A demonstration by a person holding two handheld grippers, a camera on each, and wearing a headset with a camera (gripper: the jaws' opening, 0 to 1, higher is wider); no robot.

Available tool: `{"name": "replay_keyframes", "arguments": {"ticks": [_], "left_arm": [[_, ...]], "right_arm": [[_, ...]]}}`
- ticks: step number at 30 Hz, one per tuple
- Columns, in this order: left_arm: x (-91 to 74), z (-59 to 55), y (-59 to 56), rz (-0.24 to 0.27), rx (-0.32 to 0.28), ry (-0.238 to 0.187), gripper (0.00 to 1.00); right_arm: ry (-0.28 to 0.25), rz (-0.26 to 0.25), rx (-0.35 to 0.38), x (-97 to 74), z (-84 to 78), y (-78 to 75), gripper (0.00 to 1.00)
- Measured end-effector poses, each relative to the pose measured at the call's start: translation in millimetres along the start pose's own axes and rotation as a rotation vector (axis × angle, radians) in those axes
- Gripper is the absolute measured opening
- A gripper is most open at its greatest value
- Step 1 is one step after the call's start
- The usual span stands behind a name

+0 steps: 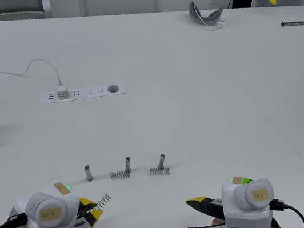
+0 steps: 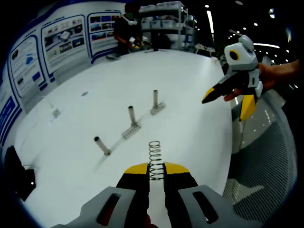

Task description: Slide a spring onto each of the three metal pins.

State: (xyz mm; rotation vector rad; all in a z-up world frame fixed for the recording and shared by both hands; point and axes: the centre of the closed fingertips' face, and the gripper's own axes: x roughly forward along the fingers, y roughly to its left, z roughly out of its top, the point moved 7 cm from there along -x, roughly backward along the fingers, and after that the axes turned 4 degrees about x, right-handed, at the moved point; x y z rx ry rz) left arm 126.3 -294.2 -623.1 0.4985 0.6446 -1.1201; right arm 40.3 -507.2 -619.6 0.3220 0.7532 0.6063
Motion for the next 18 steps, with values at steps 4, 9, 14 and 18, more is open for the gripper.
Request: {"name": "replay_keyframes", "arguments": {"ticks": [4, 9, 14, 18], "left_arm": [[-1.5, 0.8, -8.9, -0.018, 0.013, 0.001, 0.10], [-1.0, 9.4, -21.8, -0.048, 0.049, -0.012, 0.10], [0.5, 18.0, -25.9, -0.061, 0.056, -0.027, 0.10], [1.7, 25.2, -30.4, -0.070, 0.072, -0.046, 0.10]], "right_arm": [[-0.021, 0.015, 0.019, 0.4, 4.0, 2.0, 0.77], [-0.039, 0.034, 0.040, 2.5, 9.1, 4.9, 0.72], [-0.056, 0.058, 0.049, 5.5, 16.1, 8.7, 0.67], [-0.061, 0.077, 0.046, 9.3, 19.8, 11.6, 0.63]]}}
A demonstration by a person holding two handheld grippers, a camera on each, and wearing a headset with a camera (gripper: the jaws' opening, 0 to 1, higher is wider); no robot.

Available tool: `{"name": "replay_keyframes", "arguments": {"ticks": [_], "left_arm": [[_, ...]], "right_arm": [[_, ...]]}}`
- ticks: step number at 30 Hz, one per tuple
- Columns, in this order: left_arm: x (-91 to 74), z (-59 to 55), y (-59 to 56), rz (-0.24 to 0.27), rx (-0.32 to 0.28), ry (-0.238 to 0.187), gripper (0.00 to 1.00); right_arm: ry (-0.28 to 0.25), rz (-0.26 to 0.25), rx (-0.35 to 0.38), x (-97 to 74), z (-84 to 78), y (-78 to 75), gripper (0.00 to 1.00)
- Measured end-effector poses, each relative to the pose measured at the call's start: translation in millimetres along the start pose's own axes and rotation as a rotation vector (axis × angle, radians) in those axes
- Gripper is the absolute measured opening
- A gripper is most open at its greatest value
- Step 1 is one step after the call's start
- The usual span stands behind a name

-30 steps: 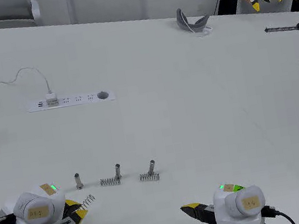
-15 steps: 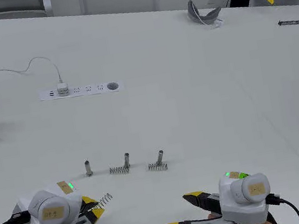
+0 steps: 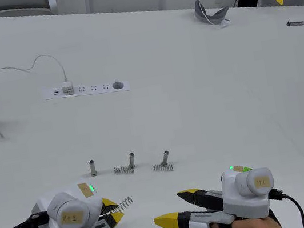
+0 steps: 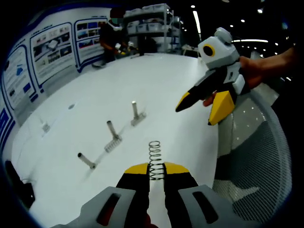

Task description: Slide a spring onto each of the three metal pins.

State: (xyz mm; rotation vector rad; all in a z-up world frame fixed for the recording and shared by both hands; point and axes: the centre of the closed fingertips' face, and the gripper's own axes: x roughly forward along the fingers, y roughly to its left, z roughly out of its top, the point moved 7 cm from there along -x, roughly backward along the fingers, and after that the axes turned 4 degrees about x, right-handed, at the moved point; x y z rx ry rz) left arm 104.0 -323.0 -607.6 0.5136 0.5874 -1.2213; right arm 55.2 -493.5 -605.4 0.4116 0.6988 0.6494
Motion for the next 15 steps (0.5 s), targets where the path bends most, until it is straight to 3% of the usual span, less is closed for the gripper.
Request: {"name": "replay_keyframes", "arguments": {"ticks": [15], "left_arm": [[6.6, 23.4, -29.8, -0.077, 0.077, -0.035, 0.10]], "right_arm": [[-0.009, 0.070, 0.018, 7.4, 1.4, 10.3, 0.37]]}}
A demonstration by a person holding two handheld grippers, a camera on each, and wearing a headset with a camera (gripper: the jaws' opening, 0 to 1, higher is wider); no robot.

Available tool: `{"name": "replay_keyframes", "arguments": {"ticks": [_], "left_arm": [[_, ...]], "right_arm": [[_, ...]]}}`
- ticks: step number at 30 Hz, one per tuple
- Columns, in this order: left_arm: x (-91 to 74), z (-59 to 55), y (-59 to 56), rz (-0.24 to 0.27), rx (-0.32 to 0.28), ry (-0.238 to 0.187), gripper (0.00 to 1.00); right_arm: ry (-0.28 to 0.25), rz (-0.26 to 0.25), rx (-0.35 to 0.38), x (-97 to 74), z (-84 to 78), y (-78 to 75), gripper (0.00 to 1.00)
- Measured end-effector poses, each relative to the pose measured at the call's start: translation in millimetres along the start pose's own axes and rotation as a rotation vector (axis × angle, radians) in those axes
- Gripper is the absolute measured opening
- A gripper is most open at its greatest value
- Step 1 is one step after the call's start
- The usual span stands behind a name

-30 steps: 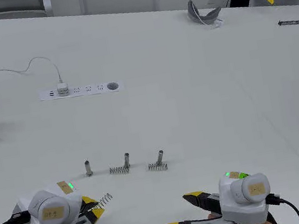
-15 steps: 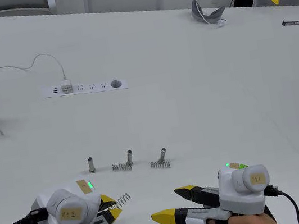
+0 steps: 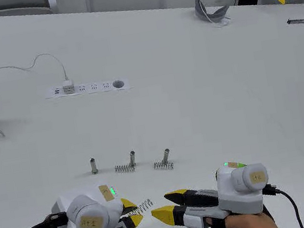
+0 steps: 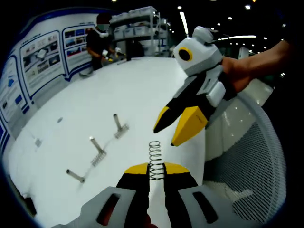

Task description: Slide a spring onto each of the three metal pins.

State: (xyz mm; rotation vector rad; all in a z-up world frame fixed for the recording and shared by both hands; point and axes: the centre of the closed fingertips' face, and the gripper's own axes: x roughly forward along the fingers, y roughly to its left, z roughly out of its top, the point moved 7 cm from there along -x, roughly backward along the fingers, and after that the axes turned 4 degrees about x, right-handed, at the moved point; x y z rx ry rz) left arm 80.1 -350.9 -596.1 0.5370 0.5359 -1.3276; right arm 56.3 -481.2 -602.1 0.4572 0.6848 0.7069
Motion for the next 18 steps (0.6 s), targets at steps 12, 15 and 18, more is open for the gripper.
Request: {"name": "replay_keyframes", "arguments": {"ticks": [12, 15, 18], "left_arm": [[1.2, 10.3, -5.2, -0.029, 0.041, -0.021, 0.10], [0.6, 10.0, -4.0, -0.031, 0.041, -0.021, 0.10], [0.4, 10.4, -3.5, -0.031, 0.044, -0.021, 0.10]], "right_arm": [[-0.004, 0.064, 0.054, 3.1, 1.3, 7.0, 0.22], [-0.009, 0.071, 0.061, 2.4, 3.3, 6.5, 0.20], [-0.012, 0.079, 0.064, 1.8, 6.0, 7.7, 0.18]]}}
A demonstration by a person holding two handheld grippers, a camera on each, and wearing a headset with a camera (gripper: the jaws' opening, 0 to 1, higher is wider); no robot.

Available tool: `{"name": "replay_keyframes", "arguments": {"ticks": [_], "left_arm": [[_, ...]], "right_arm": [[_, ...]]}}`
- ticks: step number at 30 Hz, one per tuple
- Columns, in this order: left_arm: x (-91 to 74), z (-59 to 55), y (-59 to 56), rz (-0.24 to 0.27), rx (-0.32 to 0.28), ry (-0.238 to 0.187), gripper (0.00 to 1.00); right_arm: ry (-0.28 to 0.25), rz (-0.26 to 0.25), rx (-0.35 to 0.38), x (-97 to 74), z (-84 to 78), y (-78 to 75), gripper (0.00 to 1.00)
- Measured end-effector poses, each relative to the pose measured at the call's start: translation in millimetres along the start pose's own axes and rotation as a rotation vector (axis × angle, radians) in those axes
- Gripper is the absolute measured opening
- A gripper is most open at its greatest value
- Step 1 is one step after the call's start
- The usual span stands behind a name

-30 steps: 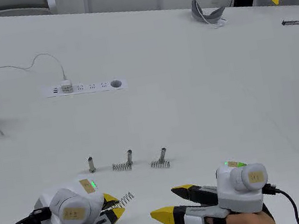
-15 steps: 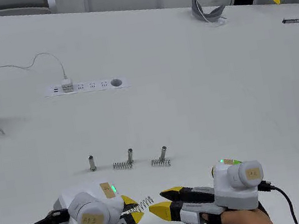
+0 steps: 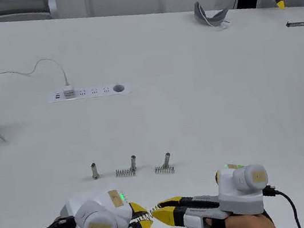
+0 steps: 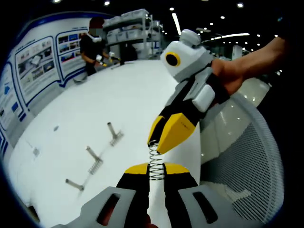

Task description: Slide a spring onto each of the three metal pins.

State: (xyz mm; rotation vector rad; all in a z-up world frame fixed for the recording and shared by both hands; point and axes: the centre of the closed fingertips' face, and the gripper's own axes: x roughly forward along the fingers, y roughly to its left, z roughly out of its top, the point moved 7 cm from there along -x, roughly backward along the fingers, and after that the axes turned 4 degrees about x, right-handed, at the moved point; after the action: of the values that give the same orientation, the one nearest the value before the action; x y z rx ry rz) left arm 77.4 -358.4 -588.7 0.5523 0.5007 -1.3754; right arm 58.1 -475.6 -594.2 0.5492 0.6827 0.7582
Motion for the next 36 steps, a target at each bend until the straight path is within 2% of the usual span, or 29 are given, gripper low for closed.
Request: {"name": "replay_keyframes", "arguments": {"ticks": [12, 18, 23, 26, 29, 36], "left_arm": [[1.5, 3.2, 5.4, -0.005, -0.002, -0.020, 0.10], [1.8, 5.2, 10.8, -0.007, -0.014, -0.039, 0.10], [0.5, 9.4, 13.6, -0.008, -0.025, -0.065, 0.10], [-1.2, 11.7, 16.5, -0.016, -0.048, -0.092, 0.09], [-1.9, 14.4, 16.9, -0.028, -0.022, -0.108, 0.09], [-5.8, 23.3, 20.2, -0.046, -0.009, -0.141, 0.09]], "right_arm": [[0.018, 0.006, -0.041, 1.0, 9.8, 0.0, 0.15], [0.038, 0.028, -0.074, 1.1, 19.8, 2.4, 0.13], [0.082, 0.035, -0.134, 1.1, 28.8, 6.5, 0.13], [0.133, 0.042, -0.201, 1.2, 34.4, 9.1, 0.12], [0.190, 0.041, -0.269, 1.1, 39.5, 12.3, 0.13], [0.280, 0.064, -0.381, 3.5, 48.6, 20.0, 0.13]]}}
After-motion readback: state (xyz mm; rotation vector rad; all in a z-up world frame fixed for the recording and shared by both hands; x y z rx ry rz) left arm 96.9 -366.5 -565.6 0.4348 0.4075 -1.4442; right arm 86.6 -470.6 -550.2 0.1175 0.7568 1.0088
